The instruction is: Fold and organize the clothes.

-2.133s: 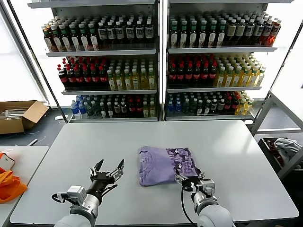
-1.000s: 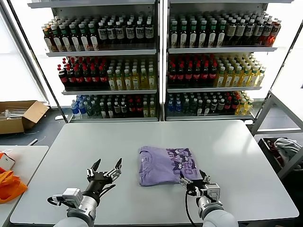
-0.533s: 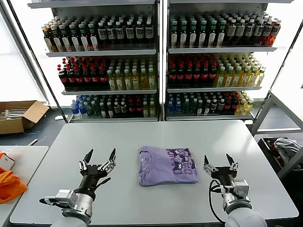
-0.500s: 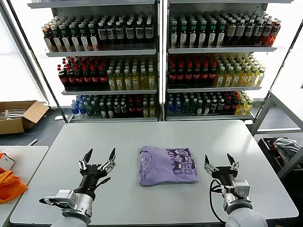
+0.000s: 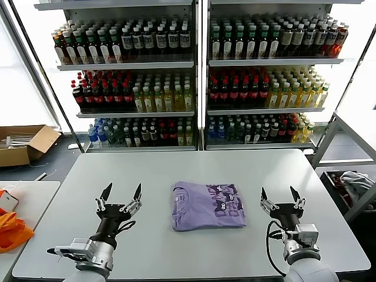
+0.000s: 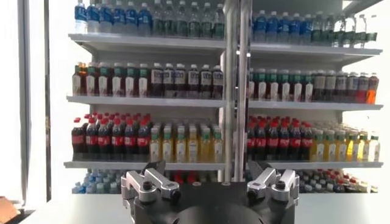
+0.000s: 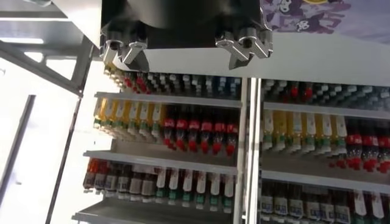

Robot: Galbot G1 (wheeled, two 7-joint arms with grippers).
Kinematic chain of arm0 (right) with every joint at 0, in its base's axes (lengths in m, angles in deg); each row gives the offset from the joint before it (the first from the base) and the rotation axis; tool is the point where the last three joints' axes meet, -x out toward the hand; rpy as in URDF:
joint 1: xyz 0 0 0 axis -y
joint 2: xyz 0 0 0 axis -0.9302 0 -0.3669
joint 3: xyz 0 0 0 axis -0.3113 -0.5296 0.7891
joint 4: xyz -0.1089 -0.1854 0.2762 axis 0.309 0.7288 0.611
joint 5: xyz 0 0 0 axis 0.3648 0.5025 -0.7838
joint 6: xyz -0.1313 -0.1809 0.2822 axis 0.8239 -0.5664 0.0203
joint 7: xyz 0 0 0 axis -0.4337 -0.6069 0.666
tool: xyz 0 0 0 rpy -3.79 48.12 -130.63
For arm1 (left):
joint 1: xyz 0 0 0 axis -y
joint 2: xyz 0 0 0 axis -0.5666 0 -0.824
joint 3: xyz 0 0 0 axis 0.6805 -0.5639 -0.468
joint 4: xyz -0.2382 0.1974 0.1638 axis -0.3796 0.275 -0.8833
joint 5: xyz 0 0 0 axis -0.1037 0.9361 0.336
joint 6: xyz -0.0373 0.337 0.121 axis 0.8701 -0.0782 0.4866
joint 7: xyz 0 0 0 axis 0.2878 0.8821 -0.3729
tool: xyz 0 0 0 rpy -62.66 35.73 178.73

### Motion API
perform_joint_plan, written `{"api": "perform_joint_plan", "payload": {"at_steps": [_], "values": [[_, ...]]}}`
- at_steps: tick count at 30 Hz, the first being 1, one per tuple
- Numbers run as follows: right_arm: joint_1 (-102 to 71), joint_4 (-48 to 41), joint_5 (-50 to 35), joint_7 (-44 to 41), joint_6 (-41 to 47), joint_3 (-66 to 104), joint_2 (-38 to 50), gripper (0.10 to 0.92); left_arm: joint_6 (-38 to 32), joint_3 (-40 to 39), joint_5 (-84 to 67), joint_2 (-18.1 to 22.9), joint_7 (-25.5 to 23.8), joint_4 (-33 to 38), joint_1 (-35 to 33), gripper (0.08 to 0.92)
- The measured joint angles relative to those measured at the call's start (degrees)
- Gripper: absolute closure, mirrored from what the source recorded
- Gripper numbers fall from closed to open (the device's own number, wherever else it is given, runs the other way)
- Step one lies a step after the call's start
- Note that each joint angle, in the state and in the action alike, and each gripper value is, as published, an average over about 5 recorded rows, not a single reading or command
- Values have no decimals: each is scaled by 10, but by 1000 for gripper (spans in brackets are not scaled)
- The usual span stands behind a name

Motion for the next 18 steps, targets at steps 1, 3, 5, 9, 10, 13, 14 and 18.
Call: {"api": "perform_joint_plan", "payload": {"at_steps": [1, 3, 5, 9, 10, 13, 14, 18], "values": [[0, 0, 1, 0, 0, 0, 0, 203, -1, 1, 2, 0, -1, -1, 0, 177], [-1, -1, 2, -1, -1, 1, -1, 203, -2, 2, 7, 0, -3, -2, 1, 177], [-2, -2, 3, -2, -2, 1, -1, 203, -3, 2, 10, 1, -5, -3, 0, 177], [-2, -3, 6, -4, -4, 1, -2, 203, -4, 1, 17, 3, -9, -4, -2, 177], [-2, -3, 6, -5, -5, 1, -2, 203, -5, 1, 19, 3, -10, -4, -2, 177], [-3, -3, 7, -6, -7, 1, -3, 203, -5, 1, 21, 3, -13, -4, -4, 177], [-3, -3, 7, -6, -7, 1, -3, 203, -6, 0, 22, 4, -15, -3, -5, 177], [-4, -3, 8, -7, -9, 1, -4, 203, -8, 0, 24, 5, -19, -3, -8, 177]]}}
